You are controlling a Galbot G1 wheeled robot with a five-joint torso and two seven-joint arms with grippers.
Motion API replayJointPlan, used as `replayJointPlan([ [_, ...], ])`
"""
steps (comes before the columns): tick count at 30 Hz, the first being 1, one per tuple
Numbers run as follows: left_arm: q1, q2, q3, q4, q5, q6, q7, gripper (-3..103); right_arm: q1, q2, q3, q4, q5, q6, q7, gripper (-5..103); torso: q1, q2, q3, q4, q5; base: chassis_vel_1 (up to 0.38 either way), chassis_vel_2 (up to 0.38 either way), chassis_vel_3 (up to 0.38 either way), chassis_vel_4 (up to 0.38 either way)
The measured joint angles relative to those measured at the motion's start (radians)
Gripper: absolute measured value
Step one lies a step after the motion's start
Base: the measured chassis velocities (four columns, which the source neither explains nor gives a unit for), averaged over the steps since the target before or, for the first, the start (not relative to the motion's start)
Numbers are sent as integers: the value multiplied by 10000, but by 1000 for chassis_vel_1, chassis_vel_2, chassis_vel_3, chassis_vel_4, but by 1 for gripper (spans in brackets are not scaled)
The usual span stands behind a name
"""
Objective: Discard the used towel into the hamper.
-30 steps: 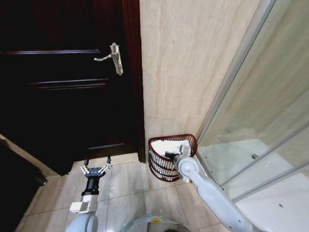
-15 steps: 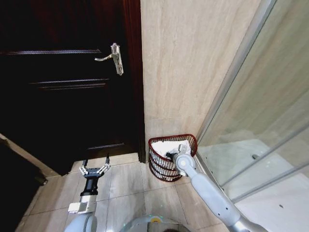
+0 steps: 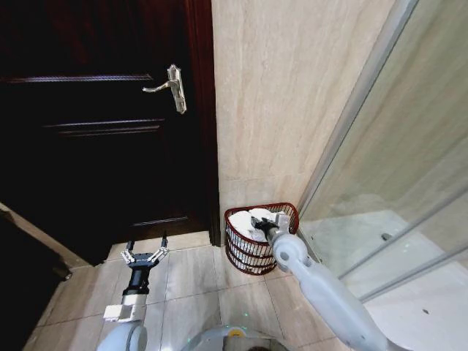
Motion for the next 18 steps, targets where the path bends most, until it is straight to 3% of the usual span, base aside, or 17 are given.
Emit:
replayJointPlan([
  [1,0,0,0,0,0,0,0,100,0,0,0,0,0,0,0,65,0,0,0,0,0,0,0,0,0],
  [4,4,-76,100,5,145,-16,-4,100,-392,-194,32,391,-693,163,-381,82,-1,1,-1,-2,-2,0,0,0,0],
  [5,4,-76,100,5,145,-16,-4,100,-392,-194,32,391,-693,163,-381,82,-1,1,-1,-2,-2,0,0,0,0],
  [8,71,-150,130,21,242,-83,-8,100,76,-84,-13,-431,-1163,369,-944,96,0,0,0,0,0,0,0,0,0],
  [13,139,-148,-18,18,175,-161,-20,100,712,213,-105,-1408,-892,384,-1143,100,0,0,0,2,-1,0,0,0,0],
  [18,244,-110,-308,52,-79,-272,-21,100,1587,621,-301,-3268,-1482,599,-1912,100,0,0,0,3,-1,0,0,0,0],
])
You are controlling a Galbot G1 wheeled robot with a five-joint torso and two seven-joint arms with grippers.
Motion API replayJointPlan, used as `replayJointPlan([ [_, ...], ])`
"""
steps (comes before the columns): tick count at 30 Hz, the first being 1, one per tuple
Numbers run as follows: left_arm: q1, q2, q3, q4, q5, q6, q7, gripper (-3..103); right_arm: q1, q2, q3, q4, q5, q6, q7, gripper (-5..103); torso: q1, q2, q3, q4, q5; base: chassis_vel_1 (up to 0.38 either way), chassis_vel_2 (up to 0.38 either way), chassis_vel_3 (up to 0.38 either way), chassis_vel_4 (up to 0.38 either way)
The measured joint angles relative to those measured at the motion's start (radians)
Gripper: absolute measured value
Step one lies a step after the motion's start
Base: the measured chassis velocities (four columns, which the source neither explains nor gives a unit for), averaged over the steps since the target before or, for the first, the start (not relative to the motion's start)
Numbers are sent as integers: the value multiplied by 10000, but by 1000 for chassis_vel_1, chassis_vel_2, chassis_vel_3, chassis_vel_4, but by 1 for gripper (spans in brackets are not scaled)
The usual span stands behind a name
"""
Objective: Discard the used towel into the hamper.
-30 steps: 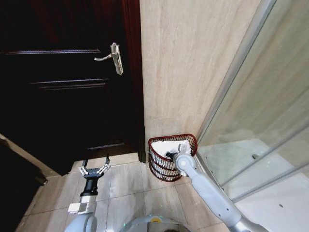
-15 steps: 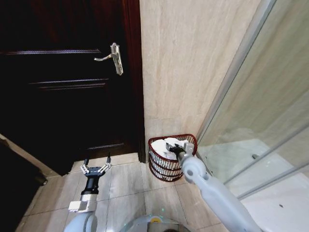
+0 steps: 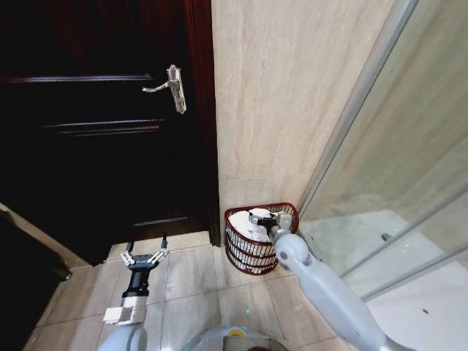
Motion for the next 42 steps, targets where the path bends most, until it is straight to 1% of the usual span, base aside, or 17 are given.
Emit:
replayJointPlan([
  [4,-39,10,-51,87,-38,-39,13,100,277,221,-89,-768,-85,-14,-214,100,0,0,0,0,0,0,0,0,0],
  [7,-85,-13,-34,92,-34,-39,27,100,323,313,-120,-947,-7,-107,-188,100,0,0,0,-1,0,0,0,0,0],
  [11,-169,-35,22,91,5,-20,38,100,300,328,-196,-876,788,-615,189,100,0,0,0,-2,-1,0,0,0,0],
  [12,-169,-35,22,91,5,-20,38,100,300,328,-196,-876,788,-615,189,100,0,0,0,-2,-1,0,0,0,0],
  [13,-169,-40,36,79,13,-17,38,100,302,365,-193,-883,1120,-757,418,100,0,0,0,-2,-2,0,0,0,0],
  [16,-119,-39,59,-34,14,4,42,100,310,441,-125,-914,1615,-1042,724,100,0,0,0,-1,0,0,0,0,0],
  [26,-42,-25,12,-50,-19,-5,57,100,337,615,-51,-1072,2520,-1608,1088,100,0,0,0,-1,-1,0,0,0,0],
  [30,-31,-8,-23,-38,-82,-19,58,100,338,628,-70,-1030,2553,-1599,1124,100,0,0,0,-2,-1,0,0,0,0],
  [33,-38,25,-47,-44,-178,-18,57,100,333,517,-70,-317,2513,-1261,1292,100,0,0,1,0,1,0,0,0,0],
  [34,-44,28,-52,-61,-205,-8,50,100,235,410,-35,183,2435,-1115,1341,100,0,0,1,1,0,0,0,0,0],
  [35,-44,28,-52,-61,-205,-8,50,100,235,410,-35,183,2435,-1115,1341,100,0,0,1,1,0,0,0,0,0],
  [36,-48,28,-51,-87,-241,18,41,100,43,303,17,683,2206,-907,1292,100,0,0,0,3,0,0,0,0,0],
  [37,-61,19,-33,-148,-312,128,21,100,-350,152,73,1297,1466,-250,1001,100,0,0,0,3,0,0,0,0,0],
  [38,-61,19,-33,-148,-312,128,21,100,-350,152,73,1297,1466,-250,1001,100,0,0,0,3,0,0,0,0,0],
  [39,-82,14,2,-187,-356,247,-18,100,-652,57,124,1605,755,225,708,100,0,0,0,0,1,0,0,0,0],
  [41,-169,-3,120,-220,-320,424,-138,100,-1550,-181,450,2298,-1171,1305,-252,100,-1,1,-1,-3,0,0,0,0,0],
  [42,-169,-3,120,-220,-320,424,-138,100,-1550,-181,450,2298,-1171,1305,-252,100,-1,1,-1,-3,0,0,0,0,0],
])
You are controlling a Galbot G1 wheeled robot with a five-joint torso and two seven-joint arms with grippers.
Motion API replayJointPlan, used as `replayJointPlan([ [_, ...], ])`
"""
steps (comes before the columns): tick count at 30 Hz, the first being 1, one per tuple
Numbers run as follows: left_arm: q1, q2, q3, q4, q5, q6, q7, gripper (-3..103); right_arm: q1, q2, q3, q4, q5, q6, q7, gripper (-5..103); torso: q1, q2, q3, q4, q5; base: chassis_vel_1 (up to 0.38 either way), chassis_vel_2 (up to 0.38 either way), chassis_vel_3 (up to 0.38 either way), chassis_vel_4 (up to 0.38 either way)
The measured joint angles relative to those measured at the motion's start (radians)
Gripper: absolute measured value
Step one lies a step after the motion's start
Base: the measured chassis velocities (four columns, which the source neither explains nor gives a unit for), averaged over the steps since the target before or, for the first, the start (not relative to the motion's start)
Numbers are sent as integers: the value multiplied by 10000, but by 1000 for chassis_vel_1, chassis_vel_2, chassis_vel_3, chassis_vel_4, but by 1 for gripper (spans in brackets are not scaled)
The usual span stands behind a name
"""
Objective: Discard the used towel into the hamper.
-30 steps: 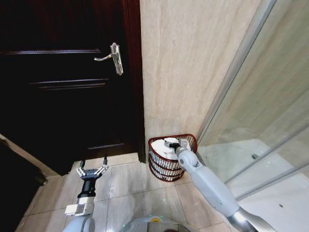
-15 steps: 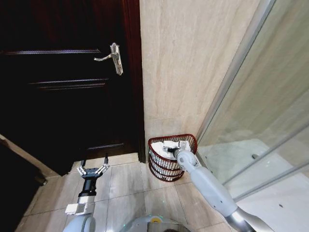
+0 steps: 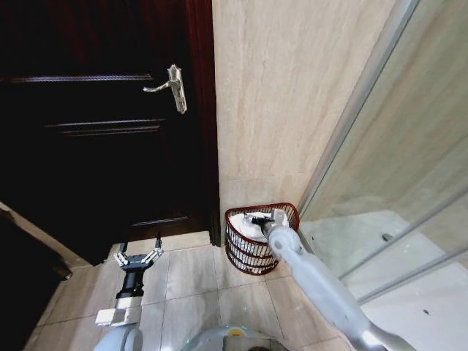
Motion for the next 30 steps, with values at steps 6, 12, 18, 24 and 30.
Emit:
replayJointPlan([
  [6,-1,8,295,-350,163,609,-401,100,-2388,76,1501,1154,-3201,1662,-1509,100,0,0,0,1,1,0,0,0,0],
  [12,-26,94,452,-440,287,809,-406,100,-4222,937,2462,2040,-4801,2154,-2209,100,0,0,0,-1,0,0,0,0,0],
  [18,-89,151,594,-394,386,876,-410,100,-4757,1296,2784,2434,-5321,2219,-2214,100,0,0,0,0,-1,0,0,0,0],
  [24,-123,137,677,-383,723,1197,-602,100,-5035,1301,2915,2687,-5365,2246,-1964,100,0,0,1,1,0,26,23,32,30],
  [30,-87,97,754,-442,827,1447,-963,100,-5176,1320,2846,2832,-5424,2245,-1695,100,68,182,112,3,-1,67,78,74,77],
])
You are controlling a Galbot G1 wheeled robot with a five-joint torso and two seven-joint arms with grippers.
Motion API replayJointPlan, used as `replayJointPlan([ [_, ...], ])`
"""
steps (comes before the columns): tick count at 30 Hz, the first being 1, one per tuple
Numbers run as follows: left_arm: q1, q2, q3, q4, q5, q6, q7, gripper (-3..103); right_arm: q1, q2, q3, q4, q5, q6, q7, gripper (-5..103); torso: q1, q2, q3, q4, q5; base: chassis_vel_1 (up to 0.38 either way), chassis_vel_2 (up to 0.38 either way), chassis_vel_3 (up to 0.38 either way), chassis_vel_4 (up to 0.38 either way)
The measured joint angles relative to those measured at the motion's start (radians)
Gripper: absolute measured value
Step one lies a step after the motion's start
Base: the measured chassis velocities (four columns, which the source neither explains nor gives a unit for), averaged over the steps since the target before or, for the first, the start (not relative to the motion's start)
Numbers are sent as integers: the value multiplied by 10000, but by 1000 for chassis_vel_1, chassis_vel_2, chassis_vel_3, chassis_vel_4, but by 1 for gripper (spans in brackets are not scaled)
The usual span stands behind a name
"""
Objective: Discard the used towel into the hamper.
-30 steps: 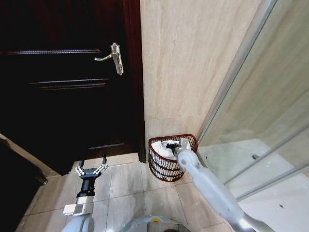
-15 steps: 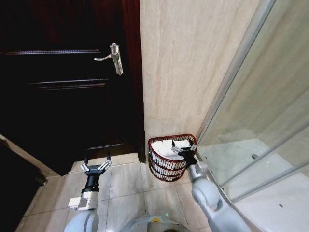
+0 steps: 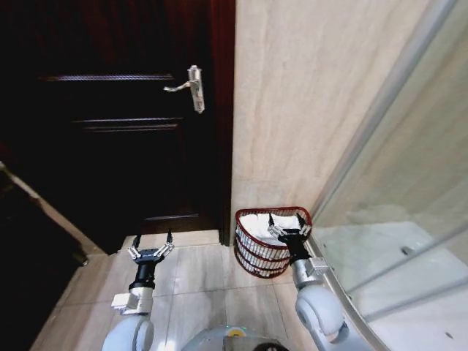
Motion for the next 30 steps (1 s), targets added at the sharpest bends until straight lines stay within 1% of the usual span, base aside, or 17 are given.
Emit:
replayJointPlan([
  [4,17,8,-16,104,-6,7,-154,100,-9,44,2,20,-43,-7,46,100,73,186,113,-1,0,55,57,51,50],
  [9,-21,88,-39,283,21,-49,-177,100,-61,229,209,68,-99,-15,177,100,155,403,250,-1,0,45,36,51,52],
  [16,-151,117,71,315,140,34,-194,100,-122,317,574,156,-135,-21,388,100,213,555,343,-3,0,13,9,11,15],
  [26,-261,178,166,402,150,162,-302,100,-133,398,678,251,-170,-48,389,100,348,889,540,-1,0,0,0,0,0],
  [29,-287,224,211,399,188,227,-306,100,-171,406,871,255,-172,-60,141,100,420,1060,639,-2,0,0,0,0,0],
  [30,-287,224,211,399,188,227,-306,100,-171,406,871,255,-172,-60,141,100,420,1060,639,-2,0,0,0,0,0],
])
